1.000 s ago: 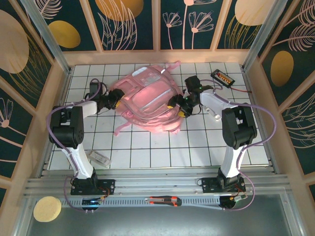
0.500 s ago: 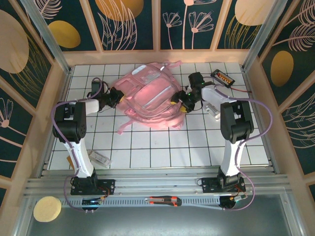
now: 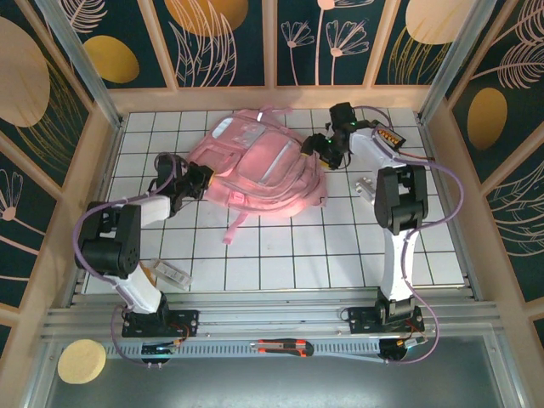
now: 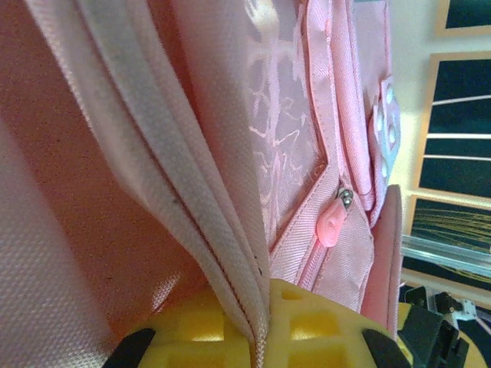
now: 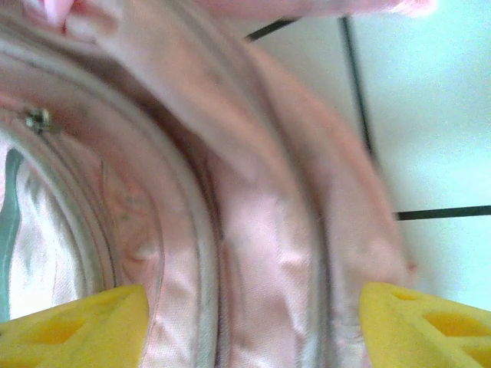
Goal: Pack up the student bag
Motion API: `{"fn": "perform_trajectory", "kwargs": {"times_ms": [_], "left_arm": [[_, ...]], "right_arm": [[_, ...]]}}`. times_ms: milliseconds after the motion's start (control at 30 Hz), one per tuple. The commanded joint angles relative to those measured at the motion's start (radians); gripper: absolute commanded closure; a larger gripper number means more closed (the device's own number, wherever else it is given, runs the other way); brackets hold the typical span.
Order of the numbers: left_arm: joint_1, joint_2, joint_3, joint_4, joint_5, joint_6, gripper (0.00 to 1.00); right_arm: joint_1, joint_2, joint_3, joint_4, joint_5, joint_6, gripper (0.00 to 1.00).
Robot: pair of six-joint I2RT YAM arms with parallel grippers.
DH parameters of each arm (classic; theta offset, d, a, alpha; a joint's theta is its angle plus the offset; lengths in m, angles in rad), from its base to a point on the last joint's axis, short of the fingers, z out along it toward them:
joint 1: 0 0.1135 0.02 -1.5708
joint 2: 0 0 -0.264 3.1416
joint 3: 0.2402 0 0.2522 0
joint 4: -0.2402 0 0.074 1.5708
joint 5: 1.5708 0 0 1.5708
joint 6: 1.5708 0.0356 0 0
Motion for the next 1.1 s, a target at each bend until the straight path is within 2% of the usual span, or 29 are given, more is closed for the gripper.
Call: {"fn": "perform_trajectory", "kwargs": {"times_ms": [0,100,333,400,433,500,567,667,733,1067], "left_arm": [[-0.043,-0.07,-0.046,0.153,0.007,-0.151,1.0],[-0.068,-0.103,-0.055,0.153,-0.021,-0.182,1.0],[-0.113,-0.193,-0.062,0.108,-0.103,-0.255,1.0],[-0.119,-0.213,-0.064,0.097,-0.115,-0.265,1.0],[-0.122,-0.224,-0.062,0.085,-0.121,-0.266,1.0],[-0.126,-0.242,-0.063,0.068,-0.128,-0.264,1.0],[-0.127,-0.26,-0.068,0.052,-0.133,-0.265,1.0],[-0.13,-0.281,-0.078,0.036,-0.14,-0.272,1.0],[-0.131,-0.293,-0.082,0.025,-0.144,-0.272,1.0],[-0.14,-0.322,-0.091,0.005,-0.168,-0.279,1.0]], "right_arm": [[0.059,-0.19,-0.089,-0.063,0.239,-0.051,0.26],[0.157,-0.333,-0.201,-0.064,0.297,-0.059,0.27],[0.435,-0.515,-0.42,0.075,0.174,-0.051,0.33],[0.478,-0.502,-0.453,0.109,0.115,-0.059,0.35],[0.496,-0.481,-0.456,0.113,0.1,-0.058,0.39],[0.53,-0.444,-0.459,0.131,0.092,-0.063,0.4],[0.557,-0.408,-0.454,0.156,0.112,-0.061,0.41],[0.58,-0.355,-0.428,0.179,0.153,-0.049,0.51],[0.59,-0.321,-0.406,0.194,0.164,-0.041,0.55],[0.634,-0.218,-0.281,0.143,0.276,0.0,0.55]]}}
